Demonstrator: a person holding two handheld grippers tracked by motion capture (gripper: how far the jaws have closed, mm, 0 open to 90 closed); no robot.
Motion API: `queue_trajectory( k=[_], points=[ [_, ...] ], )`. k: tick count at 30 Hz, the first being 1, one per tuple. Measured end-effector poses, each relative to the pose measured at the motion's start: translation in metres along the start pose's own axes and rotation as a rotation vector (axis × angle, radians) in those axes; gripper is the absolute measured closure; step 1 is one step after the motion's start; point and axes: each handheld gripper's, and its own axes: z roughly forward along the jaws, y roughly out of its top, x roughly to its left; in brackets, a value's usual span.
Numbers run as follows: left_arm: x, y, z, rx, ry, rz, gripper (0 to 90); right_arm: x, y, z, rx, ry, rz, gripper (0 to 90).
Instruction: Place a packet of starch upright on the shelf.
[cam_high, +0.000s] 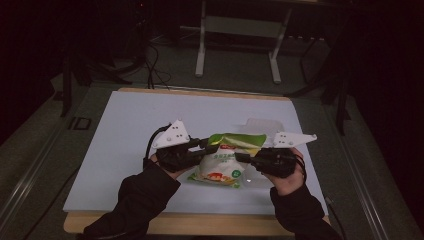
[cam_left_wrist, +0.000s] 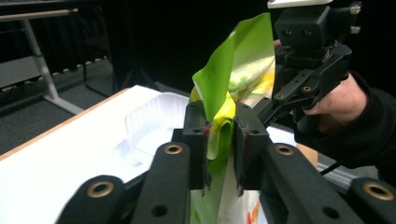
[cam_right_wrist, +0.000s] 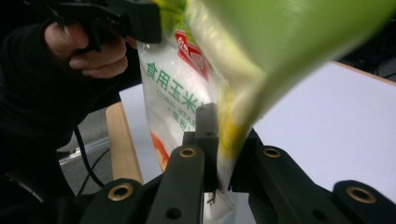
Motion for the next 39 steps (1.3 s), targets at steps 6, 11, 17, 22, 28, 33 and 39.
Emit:
queue_trajectory(
  k=[6,11,17,22,28,33,39],
  points=[
    [0.005,-0.002,-0.002,0.003,-0.015,-0.032,48.9,-0.002,0.005,-0.008,-0.014,-0.05,-0.017,86.1],
    [0.007,-0.009,-0.005,0.002,0.041,-0.045,14.9,-0.01,0.011,-0.019,-0.041,-0.075,-0.006,86.1],
    [0.015,-0.022,-0.015,-0.043,-0.01,-0.093,1.3,-0.022,0.024,-0.038,-0.096,-0.134,-0.005,86.1],
    [0.018,-0.032,-0.023,-0.019,-0.002,-0.065,1.3,-0.037,0.036,-0.055,-0.123,-0.198,0.004,86.1],
    [0.019,-0.052,-0.03,-0.027,0.027,0.04,1.3,-0.056,0.045,-0.072,-0.149,-0.261,0.015,86.1],
    [0.022,-0.071,-0.033,-0.01,0.04,0.028,1.3,-0.075,0.046,-0.079,-0.148,-0.3,0.038,86.1],
    [0.025,-0.096,-0.042,-0.011,0.063,-0.005,1.4,-0.095,0.042,-0.079,-0.123,-0.344,0.066,86.1]
  ],
)
